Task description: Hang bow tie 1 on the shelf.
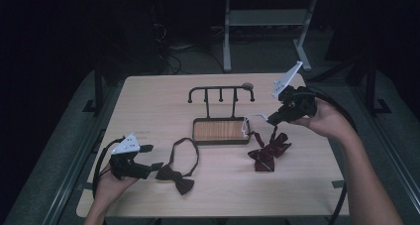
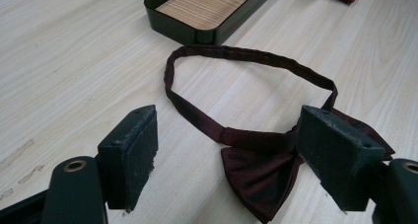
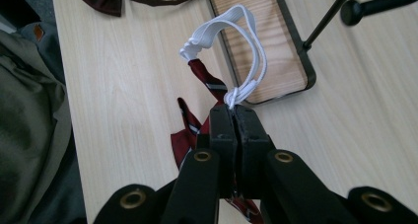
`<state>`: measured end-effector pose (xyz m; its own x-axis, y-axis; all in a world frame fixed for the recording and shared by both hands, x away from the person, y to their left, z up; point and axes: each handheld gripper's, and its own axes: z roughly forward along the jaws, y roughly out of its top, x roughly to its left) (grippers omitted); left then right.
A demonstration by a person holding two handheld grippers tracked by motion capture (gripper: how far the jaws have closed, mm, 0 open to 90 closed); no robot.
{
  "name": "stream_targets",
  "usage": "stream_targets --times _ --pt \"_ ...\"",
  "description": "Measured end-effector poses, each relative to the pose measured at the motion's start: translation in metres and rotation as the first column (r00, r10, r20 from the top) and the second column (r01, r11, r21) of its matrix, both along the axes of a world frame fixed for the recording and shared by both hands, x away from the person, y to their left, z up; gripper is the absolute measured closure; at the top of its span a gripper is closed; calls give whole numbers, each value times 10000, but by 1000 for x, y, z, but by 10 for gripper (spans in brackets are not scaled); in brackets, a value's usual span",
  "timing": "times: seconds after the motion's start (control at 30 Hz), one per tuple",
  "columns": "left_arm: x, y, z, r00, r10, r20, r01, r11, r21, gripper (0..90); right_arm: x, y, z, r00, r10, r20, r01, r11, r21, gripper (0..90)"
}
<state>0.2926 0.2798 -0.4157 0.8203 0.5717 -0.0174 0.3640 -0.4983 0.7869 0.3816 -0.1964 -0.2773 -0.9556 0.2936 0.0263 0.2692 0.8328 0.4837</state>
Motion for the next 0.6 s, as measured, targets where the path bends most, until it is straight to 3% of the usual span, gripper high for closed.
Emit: stream_targets --times 0.6 --pt "0 2 1 10000 13 9 -13 10000 -61 238 22 8 23 9995 -205 227 205 9998 15 875"
